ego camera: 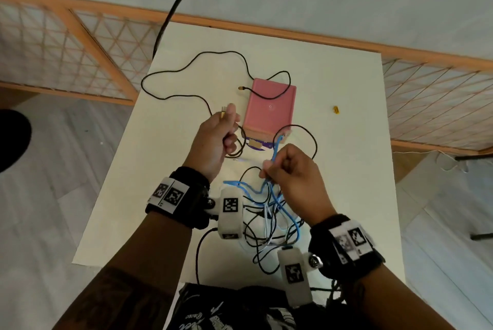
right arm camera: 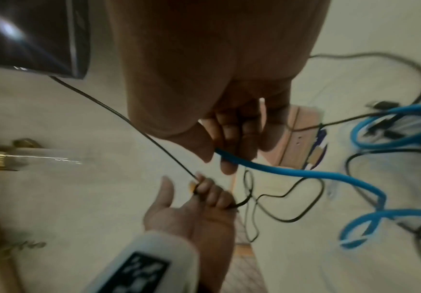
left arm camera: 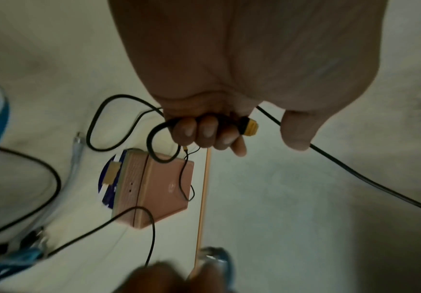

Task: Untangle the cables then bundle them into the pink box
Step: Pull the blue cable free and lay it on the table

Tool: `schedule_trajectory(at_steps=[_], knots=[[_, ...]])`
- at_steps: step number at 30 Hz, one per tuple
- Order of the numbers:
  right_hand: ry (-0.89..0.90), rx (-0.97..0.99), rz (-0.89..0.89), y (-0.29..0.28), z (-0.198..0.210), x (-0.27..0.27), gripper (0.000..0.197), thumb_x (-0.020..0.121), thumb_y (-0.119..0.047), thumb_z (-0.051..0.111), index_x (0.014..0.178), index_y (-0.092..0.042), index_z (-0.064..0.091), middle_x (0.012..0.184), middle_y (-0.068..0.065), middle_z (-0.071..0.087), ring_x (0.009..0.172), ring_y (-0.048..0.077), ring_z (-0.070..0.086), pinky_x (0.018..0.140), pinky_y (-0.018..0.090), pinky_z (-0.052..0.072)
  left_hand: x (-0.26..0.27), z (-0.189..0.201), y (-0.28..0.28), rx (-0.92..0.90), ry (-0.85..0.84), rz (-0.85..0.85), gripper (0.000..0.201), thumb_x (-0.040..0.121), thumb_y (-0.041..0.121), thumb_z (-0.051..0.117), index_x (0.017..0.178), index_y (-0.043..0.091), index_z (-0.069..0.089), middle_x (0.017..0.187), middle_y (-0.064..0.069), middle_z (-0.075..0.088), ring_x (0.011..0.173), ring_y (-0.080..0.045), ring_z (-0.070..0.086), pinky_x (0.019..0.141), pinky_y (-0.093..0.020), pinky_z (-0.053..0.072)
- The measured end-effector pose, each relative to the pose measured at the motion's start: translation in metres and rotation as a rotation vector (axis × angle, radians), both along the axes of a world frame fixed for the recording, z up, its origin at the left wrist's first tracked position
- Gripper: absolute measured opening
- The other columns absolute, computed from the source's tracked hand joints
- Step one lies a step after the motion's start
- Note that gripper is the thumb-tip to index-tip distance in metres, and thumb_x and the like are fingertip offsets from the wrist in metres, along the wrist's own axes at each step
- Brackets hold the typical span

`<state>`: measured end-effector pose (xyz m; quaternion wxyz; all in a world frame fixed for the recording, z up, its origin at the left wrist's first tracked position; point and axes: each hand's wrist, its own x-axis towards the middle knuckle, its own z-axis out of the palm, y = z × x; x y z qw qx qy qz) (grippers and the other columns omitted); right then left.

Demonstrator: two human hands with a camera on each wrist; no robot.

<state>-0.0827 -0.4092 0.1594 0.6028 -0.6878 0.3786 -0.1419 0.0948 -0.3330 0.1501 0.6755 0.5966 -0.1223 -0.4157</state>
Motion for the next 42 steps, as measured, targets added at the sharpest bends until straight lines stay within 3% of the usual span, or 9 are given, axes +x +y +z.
schedule_trajectory(at_steps=[6, 11, 19, 22, 26, 29, 34, 39, 42], knots=[[-0.037, -0.164, 0.030, 0.007, 0.014, 0.013, 0.018, 0.094, -0.009, 0.067, 0.080, -0.009, 0.055, 0.071, -0.003, 0.074, 0.073, 0.012, 0.072, 0.075, 0.040, 0.059, -0.024, 0.010, -0.009, 0.043, -0.145, -0.255, 0.074, 0.081, 0.065, 0.073, 0.096, -0.007, 0.066, 0.077, -0.017, 0.053, 0.056, -0.019, 0.047, 0.057, -0.033, 0.040], [0.028, -0.308, 0.162, 0.005, 0.006, 0.012, 0.017, 0.095, -0.019, 0.065, 0.087, -0.013, 0.051, 0.074, 0.004, 0.070, 0.073, 0.026, 0.068, 0.071, 0.049, 0.054, -0.028, 0.022, -0.020, 0.110, -0.225, -0.257, 0.033, 0.106, 0.036, 0.055, 0.092, 0.010, 0.070, 0.073, 0.008, 0.070, 0.071, -0.013, 0.064, 0.069, -0.029, 0.050], [-0.081, 0.029, 0.305, -0.014, 0.015, -0.017, 0.048, 0.106, -0.039, 0.050, 0.072, -0.005, 0.056, 0.059, 0.003, 0.050, 0.060, 0.019, 0.055, 0.070, 0.030, 0.045, -0.004, 0.050, -0.018, -0.387, 0.297, 0.036, 0.029, 0.107, 0.043, 0.043, 0.091, 0.020, 0.052, 0.056, 0.011, 0.040, 0.042, -0.004, 0.032, 0.039, -0.017, 0.029], [-0.400, 0.365, 0.140, -0.021, 0.022, -0.020, 0.032, 0.101, -0.029, 0.048, 0.077, -0.011, 0.059, 0.064, 0.003, 0.036, 0.057, 0.018, 0.042, 0.063, 0.030, 0.036, 0.005, 0.049, -0.007, -0.098, -0.092, -0.123, 0.047, 0.091, 0.062, 0.060, 0.085, 0.015, 0.054, 0.052, 0.011, 0.033, 0.043, -0.007, 0.021, 0.043, -0.023, 0.016], [-0.566, 0.459, 0.015, -0.016, 0.036, 0.006, 0.037, 0.103, -0.028, 0.042, 0.084, -0.007, 0.065, 0.066, 0.002, 0.031, 0.054, 0.012, 0.035, 0.057, 0.026, 0.036, -0.028, 0.045, -0.006, 0.084, -0.563, -0.483, 0.053, 0.095, 0.055, 0.066, 0.092, 0.003, 0.075, 0.066, -0.004, 0.071, 0.053, -0.009, 0.055, 0.054, -0.022, 0.043], [-0.492, 0.368, -0.011, -0.013, 0.036, 0.015, 0.038, 0.106, -0.034, 0.040, 0.083, -0.012, 0.061, 0.063, 0.000, 0.033, 0.049, 0.015, 0.035, 0.052, 0.028, 0.035, -0.028, 0.045, -0.008, 0.082, -0.614, -0.388, 0.048, 0.099, 0.053, 0.065, 0.083, 0.008, 0.075, 0.077, -0.018, 0.073, 0.074, -0.032, 0.070, 0.076, -0.043, 0.057], [-0.305, 0.275, 0.082, -0.010, 0.029, 0.012, 0.033, 0.110, -0.027, 0.041, 0.086, -0.006, 0.052, 0.061, -0.001, 0.038, 0.055, 0.021, 0.040, 0.059, 0.032, 0.037, -0.025, 0.052, -0.021, 0.065, -0.236, 0.127, 0.040, 0.101, 0.031, 0.067, 0.062, 0.024, 0.059, 0.047, 0.006, 0.034, 0.039, -0.012, 0.028, 0.045, -0.022, 0.028], [-0.200, 0.095, 0.049, -0.009, 0.028, 0.016, 0.035, 0.109, -0.027, 0.041, 0.085, -0.007, 0.057, 0.061, 0.000, 0.047, 0.057, 0.024, 0.048, 0.062, 0.037, 0.041, -0.036, 0.051, -0.017, 0.119, -0.276, -0.261, 0.036, 0.095, 0.040, 0.074, 0.074, 0.012, 0.069, 0.051, 0.000, 0.054, 0.041, -0.014, 0.043, 0.043, -0.021, 0.031], [-0.175, 0.107, 0.063, -0.008, 0.028, 0.016, 0.035, 0.110, -0.022, 0.041, 0.087, -0.003, 0.059, 0.061, 0.000, 0.046, 0.058, 0.023, 0.047, 0.062, 0.037, 0.042, -0.033, 0.054, -0.027, 0.166, -0.325, -0.028, 0.037, 0.093, 0.025, 0.078, 0.060, 0.016, 0.063, 0.043, 0.010, 0.049, 0.037, -0.007, 0.042, 0.043, -0.018, 0.035]])
